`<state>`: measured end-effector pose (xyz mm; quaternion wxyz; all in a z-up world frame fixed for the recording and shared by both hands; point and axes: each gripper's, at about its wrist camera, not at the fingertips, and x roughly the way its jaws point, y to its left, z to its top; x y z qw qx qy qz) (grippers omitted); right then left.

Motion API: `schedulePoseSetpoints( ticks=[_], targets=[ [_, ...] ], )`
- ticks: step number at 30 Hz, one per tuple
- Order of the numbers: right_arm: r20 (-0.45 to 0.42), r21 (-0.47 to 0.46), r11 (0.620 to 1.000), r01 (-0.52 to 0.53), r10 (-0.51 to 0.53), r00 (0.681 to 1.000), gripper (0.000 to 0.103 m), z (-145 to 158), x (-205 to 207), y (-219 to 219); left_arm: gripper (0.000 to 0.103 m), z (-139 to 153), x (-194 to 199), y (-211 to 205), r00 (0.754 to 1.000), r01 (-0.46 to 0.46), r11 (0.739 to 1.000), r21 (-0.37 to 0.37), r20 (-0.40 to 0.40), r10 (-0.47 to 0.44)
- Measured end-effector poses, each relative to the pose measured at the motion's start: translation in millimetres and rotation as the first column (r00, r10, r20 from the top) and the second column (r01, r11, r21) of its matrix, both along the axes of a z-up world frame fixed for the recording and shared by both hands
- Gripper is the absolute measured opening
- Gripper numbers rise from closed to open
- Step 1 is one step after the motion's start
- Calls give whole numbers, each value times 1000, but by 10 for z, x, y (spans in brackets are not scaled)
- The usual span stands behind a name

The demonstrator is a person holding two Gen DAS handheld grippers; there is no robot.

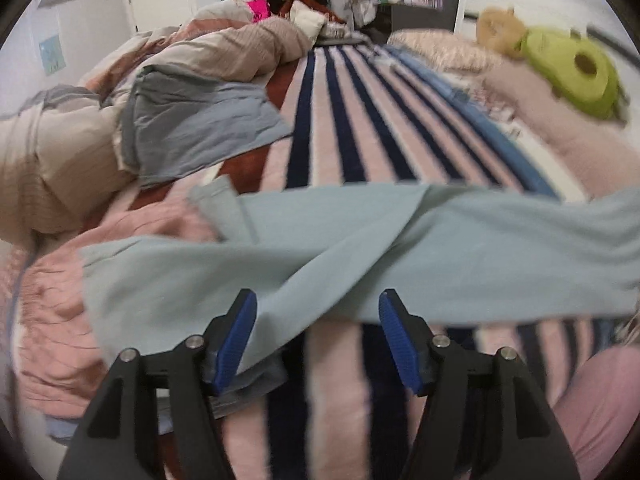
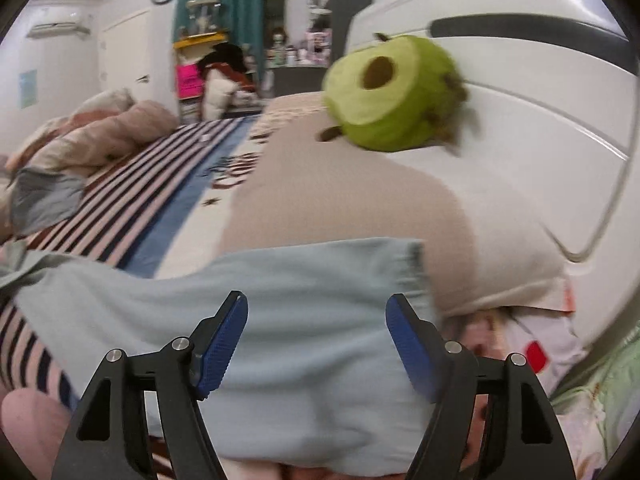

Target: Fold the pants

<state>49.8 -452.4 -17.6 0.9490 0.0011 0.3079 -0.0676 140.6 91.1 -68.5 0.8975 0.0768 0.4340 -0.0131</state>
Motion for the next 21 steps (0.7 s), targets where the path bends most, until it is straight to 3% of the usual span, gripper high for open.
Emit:
schedulePoseSetpoints(
  ticks=[2, 6, 9, 14, 18, 19, 21],
  targets=[
    [-11, -7, 999, -38, 38, 999, 68, -30, 50, 148, 59, -89, -30, 44, 1000, 9, 998, 69, -28, -7],
    [-30, 26, 996, -81, 82, 996, 68, -105, 146, 311, 59, -245, -9, 159, 997, 18, 993, 121, -71, -10],
    [-25, 70, 992, -102, 104, 994, 68, -123, 225, 364, 59, -288, 28, 152, 998, 32, 982, 185, -55, -23],
    [-34, 79, 990, -117, 120, 992, 68, -136, 287, 453, 50, -343, 64, 42, 997, 75, 927, 367, -59, -57],
    [-36, 89, 989, -116, 119, 992, 68, -142, 283, 439, 50, -301, 20, 98, 991, 119, 936, 332, -99, -91],
    [-37, 95, 989, -115, 119, 992, 68, -150, 285, 439, 55, -288, 1, 113, 988, 135, 940, 315, -116, -103],
    [-40, 113, 987, -116, 122, 992, 68, -163, 286, 429, 57, -301, -26, 100, 986, 146, 929, 341, -131, -107]
  ],
)
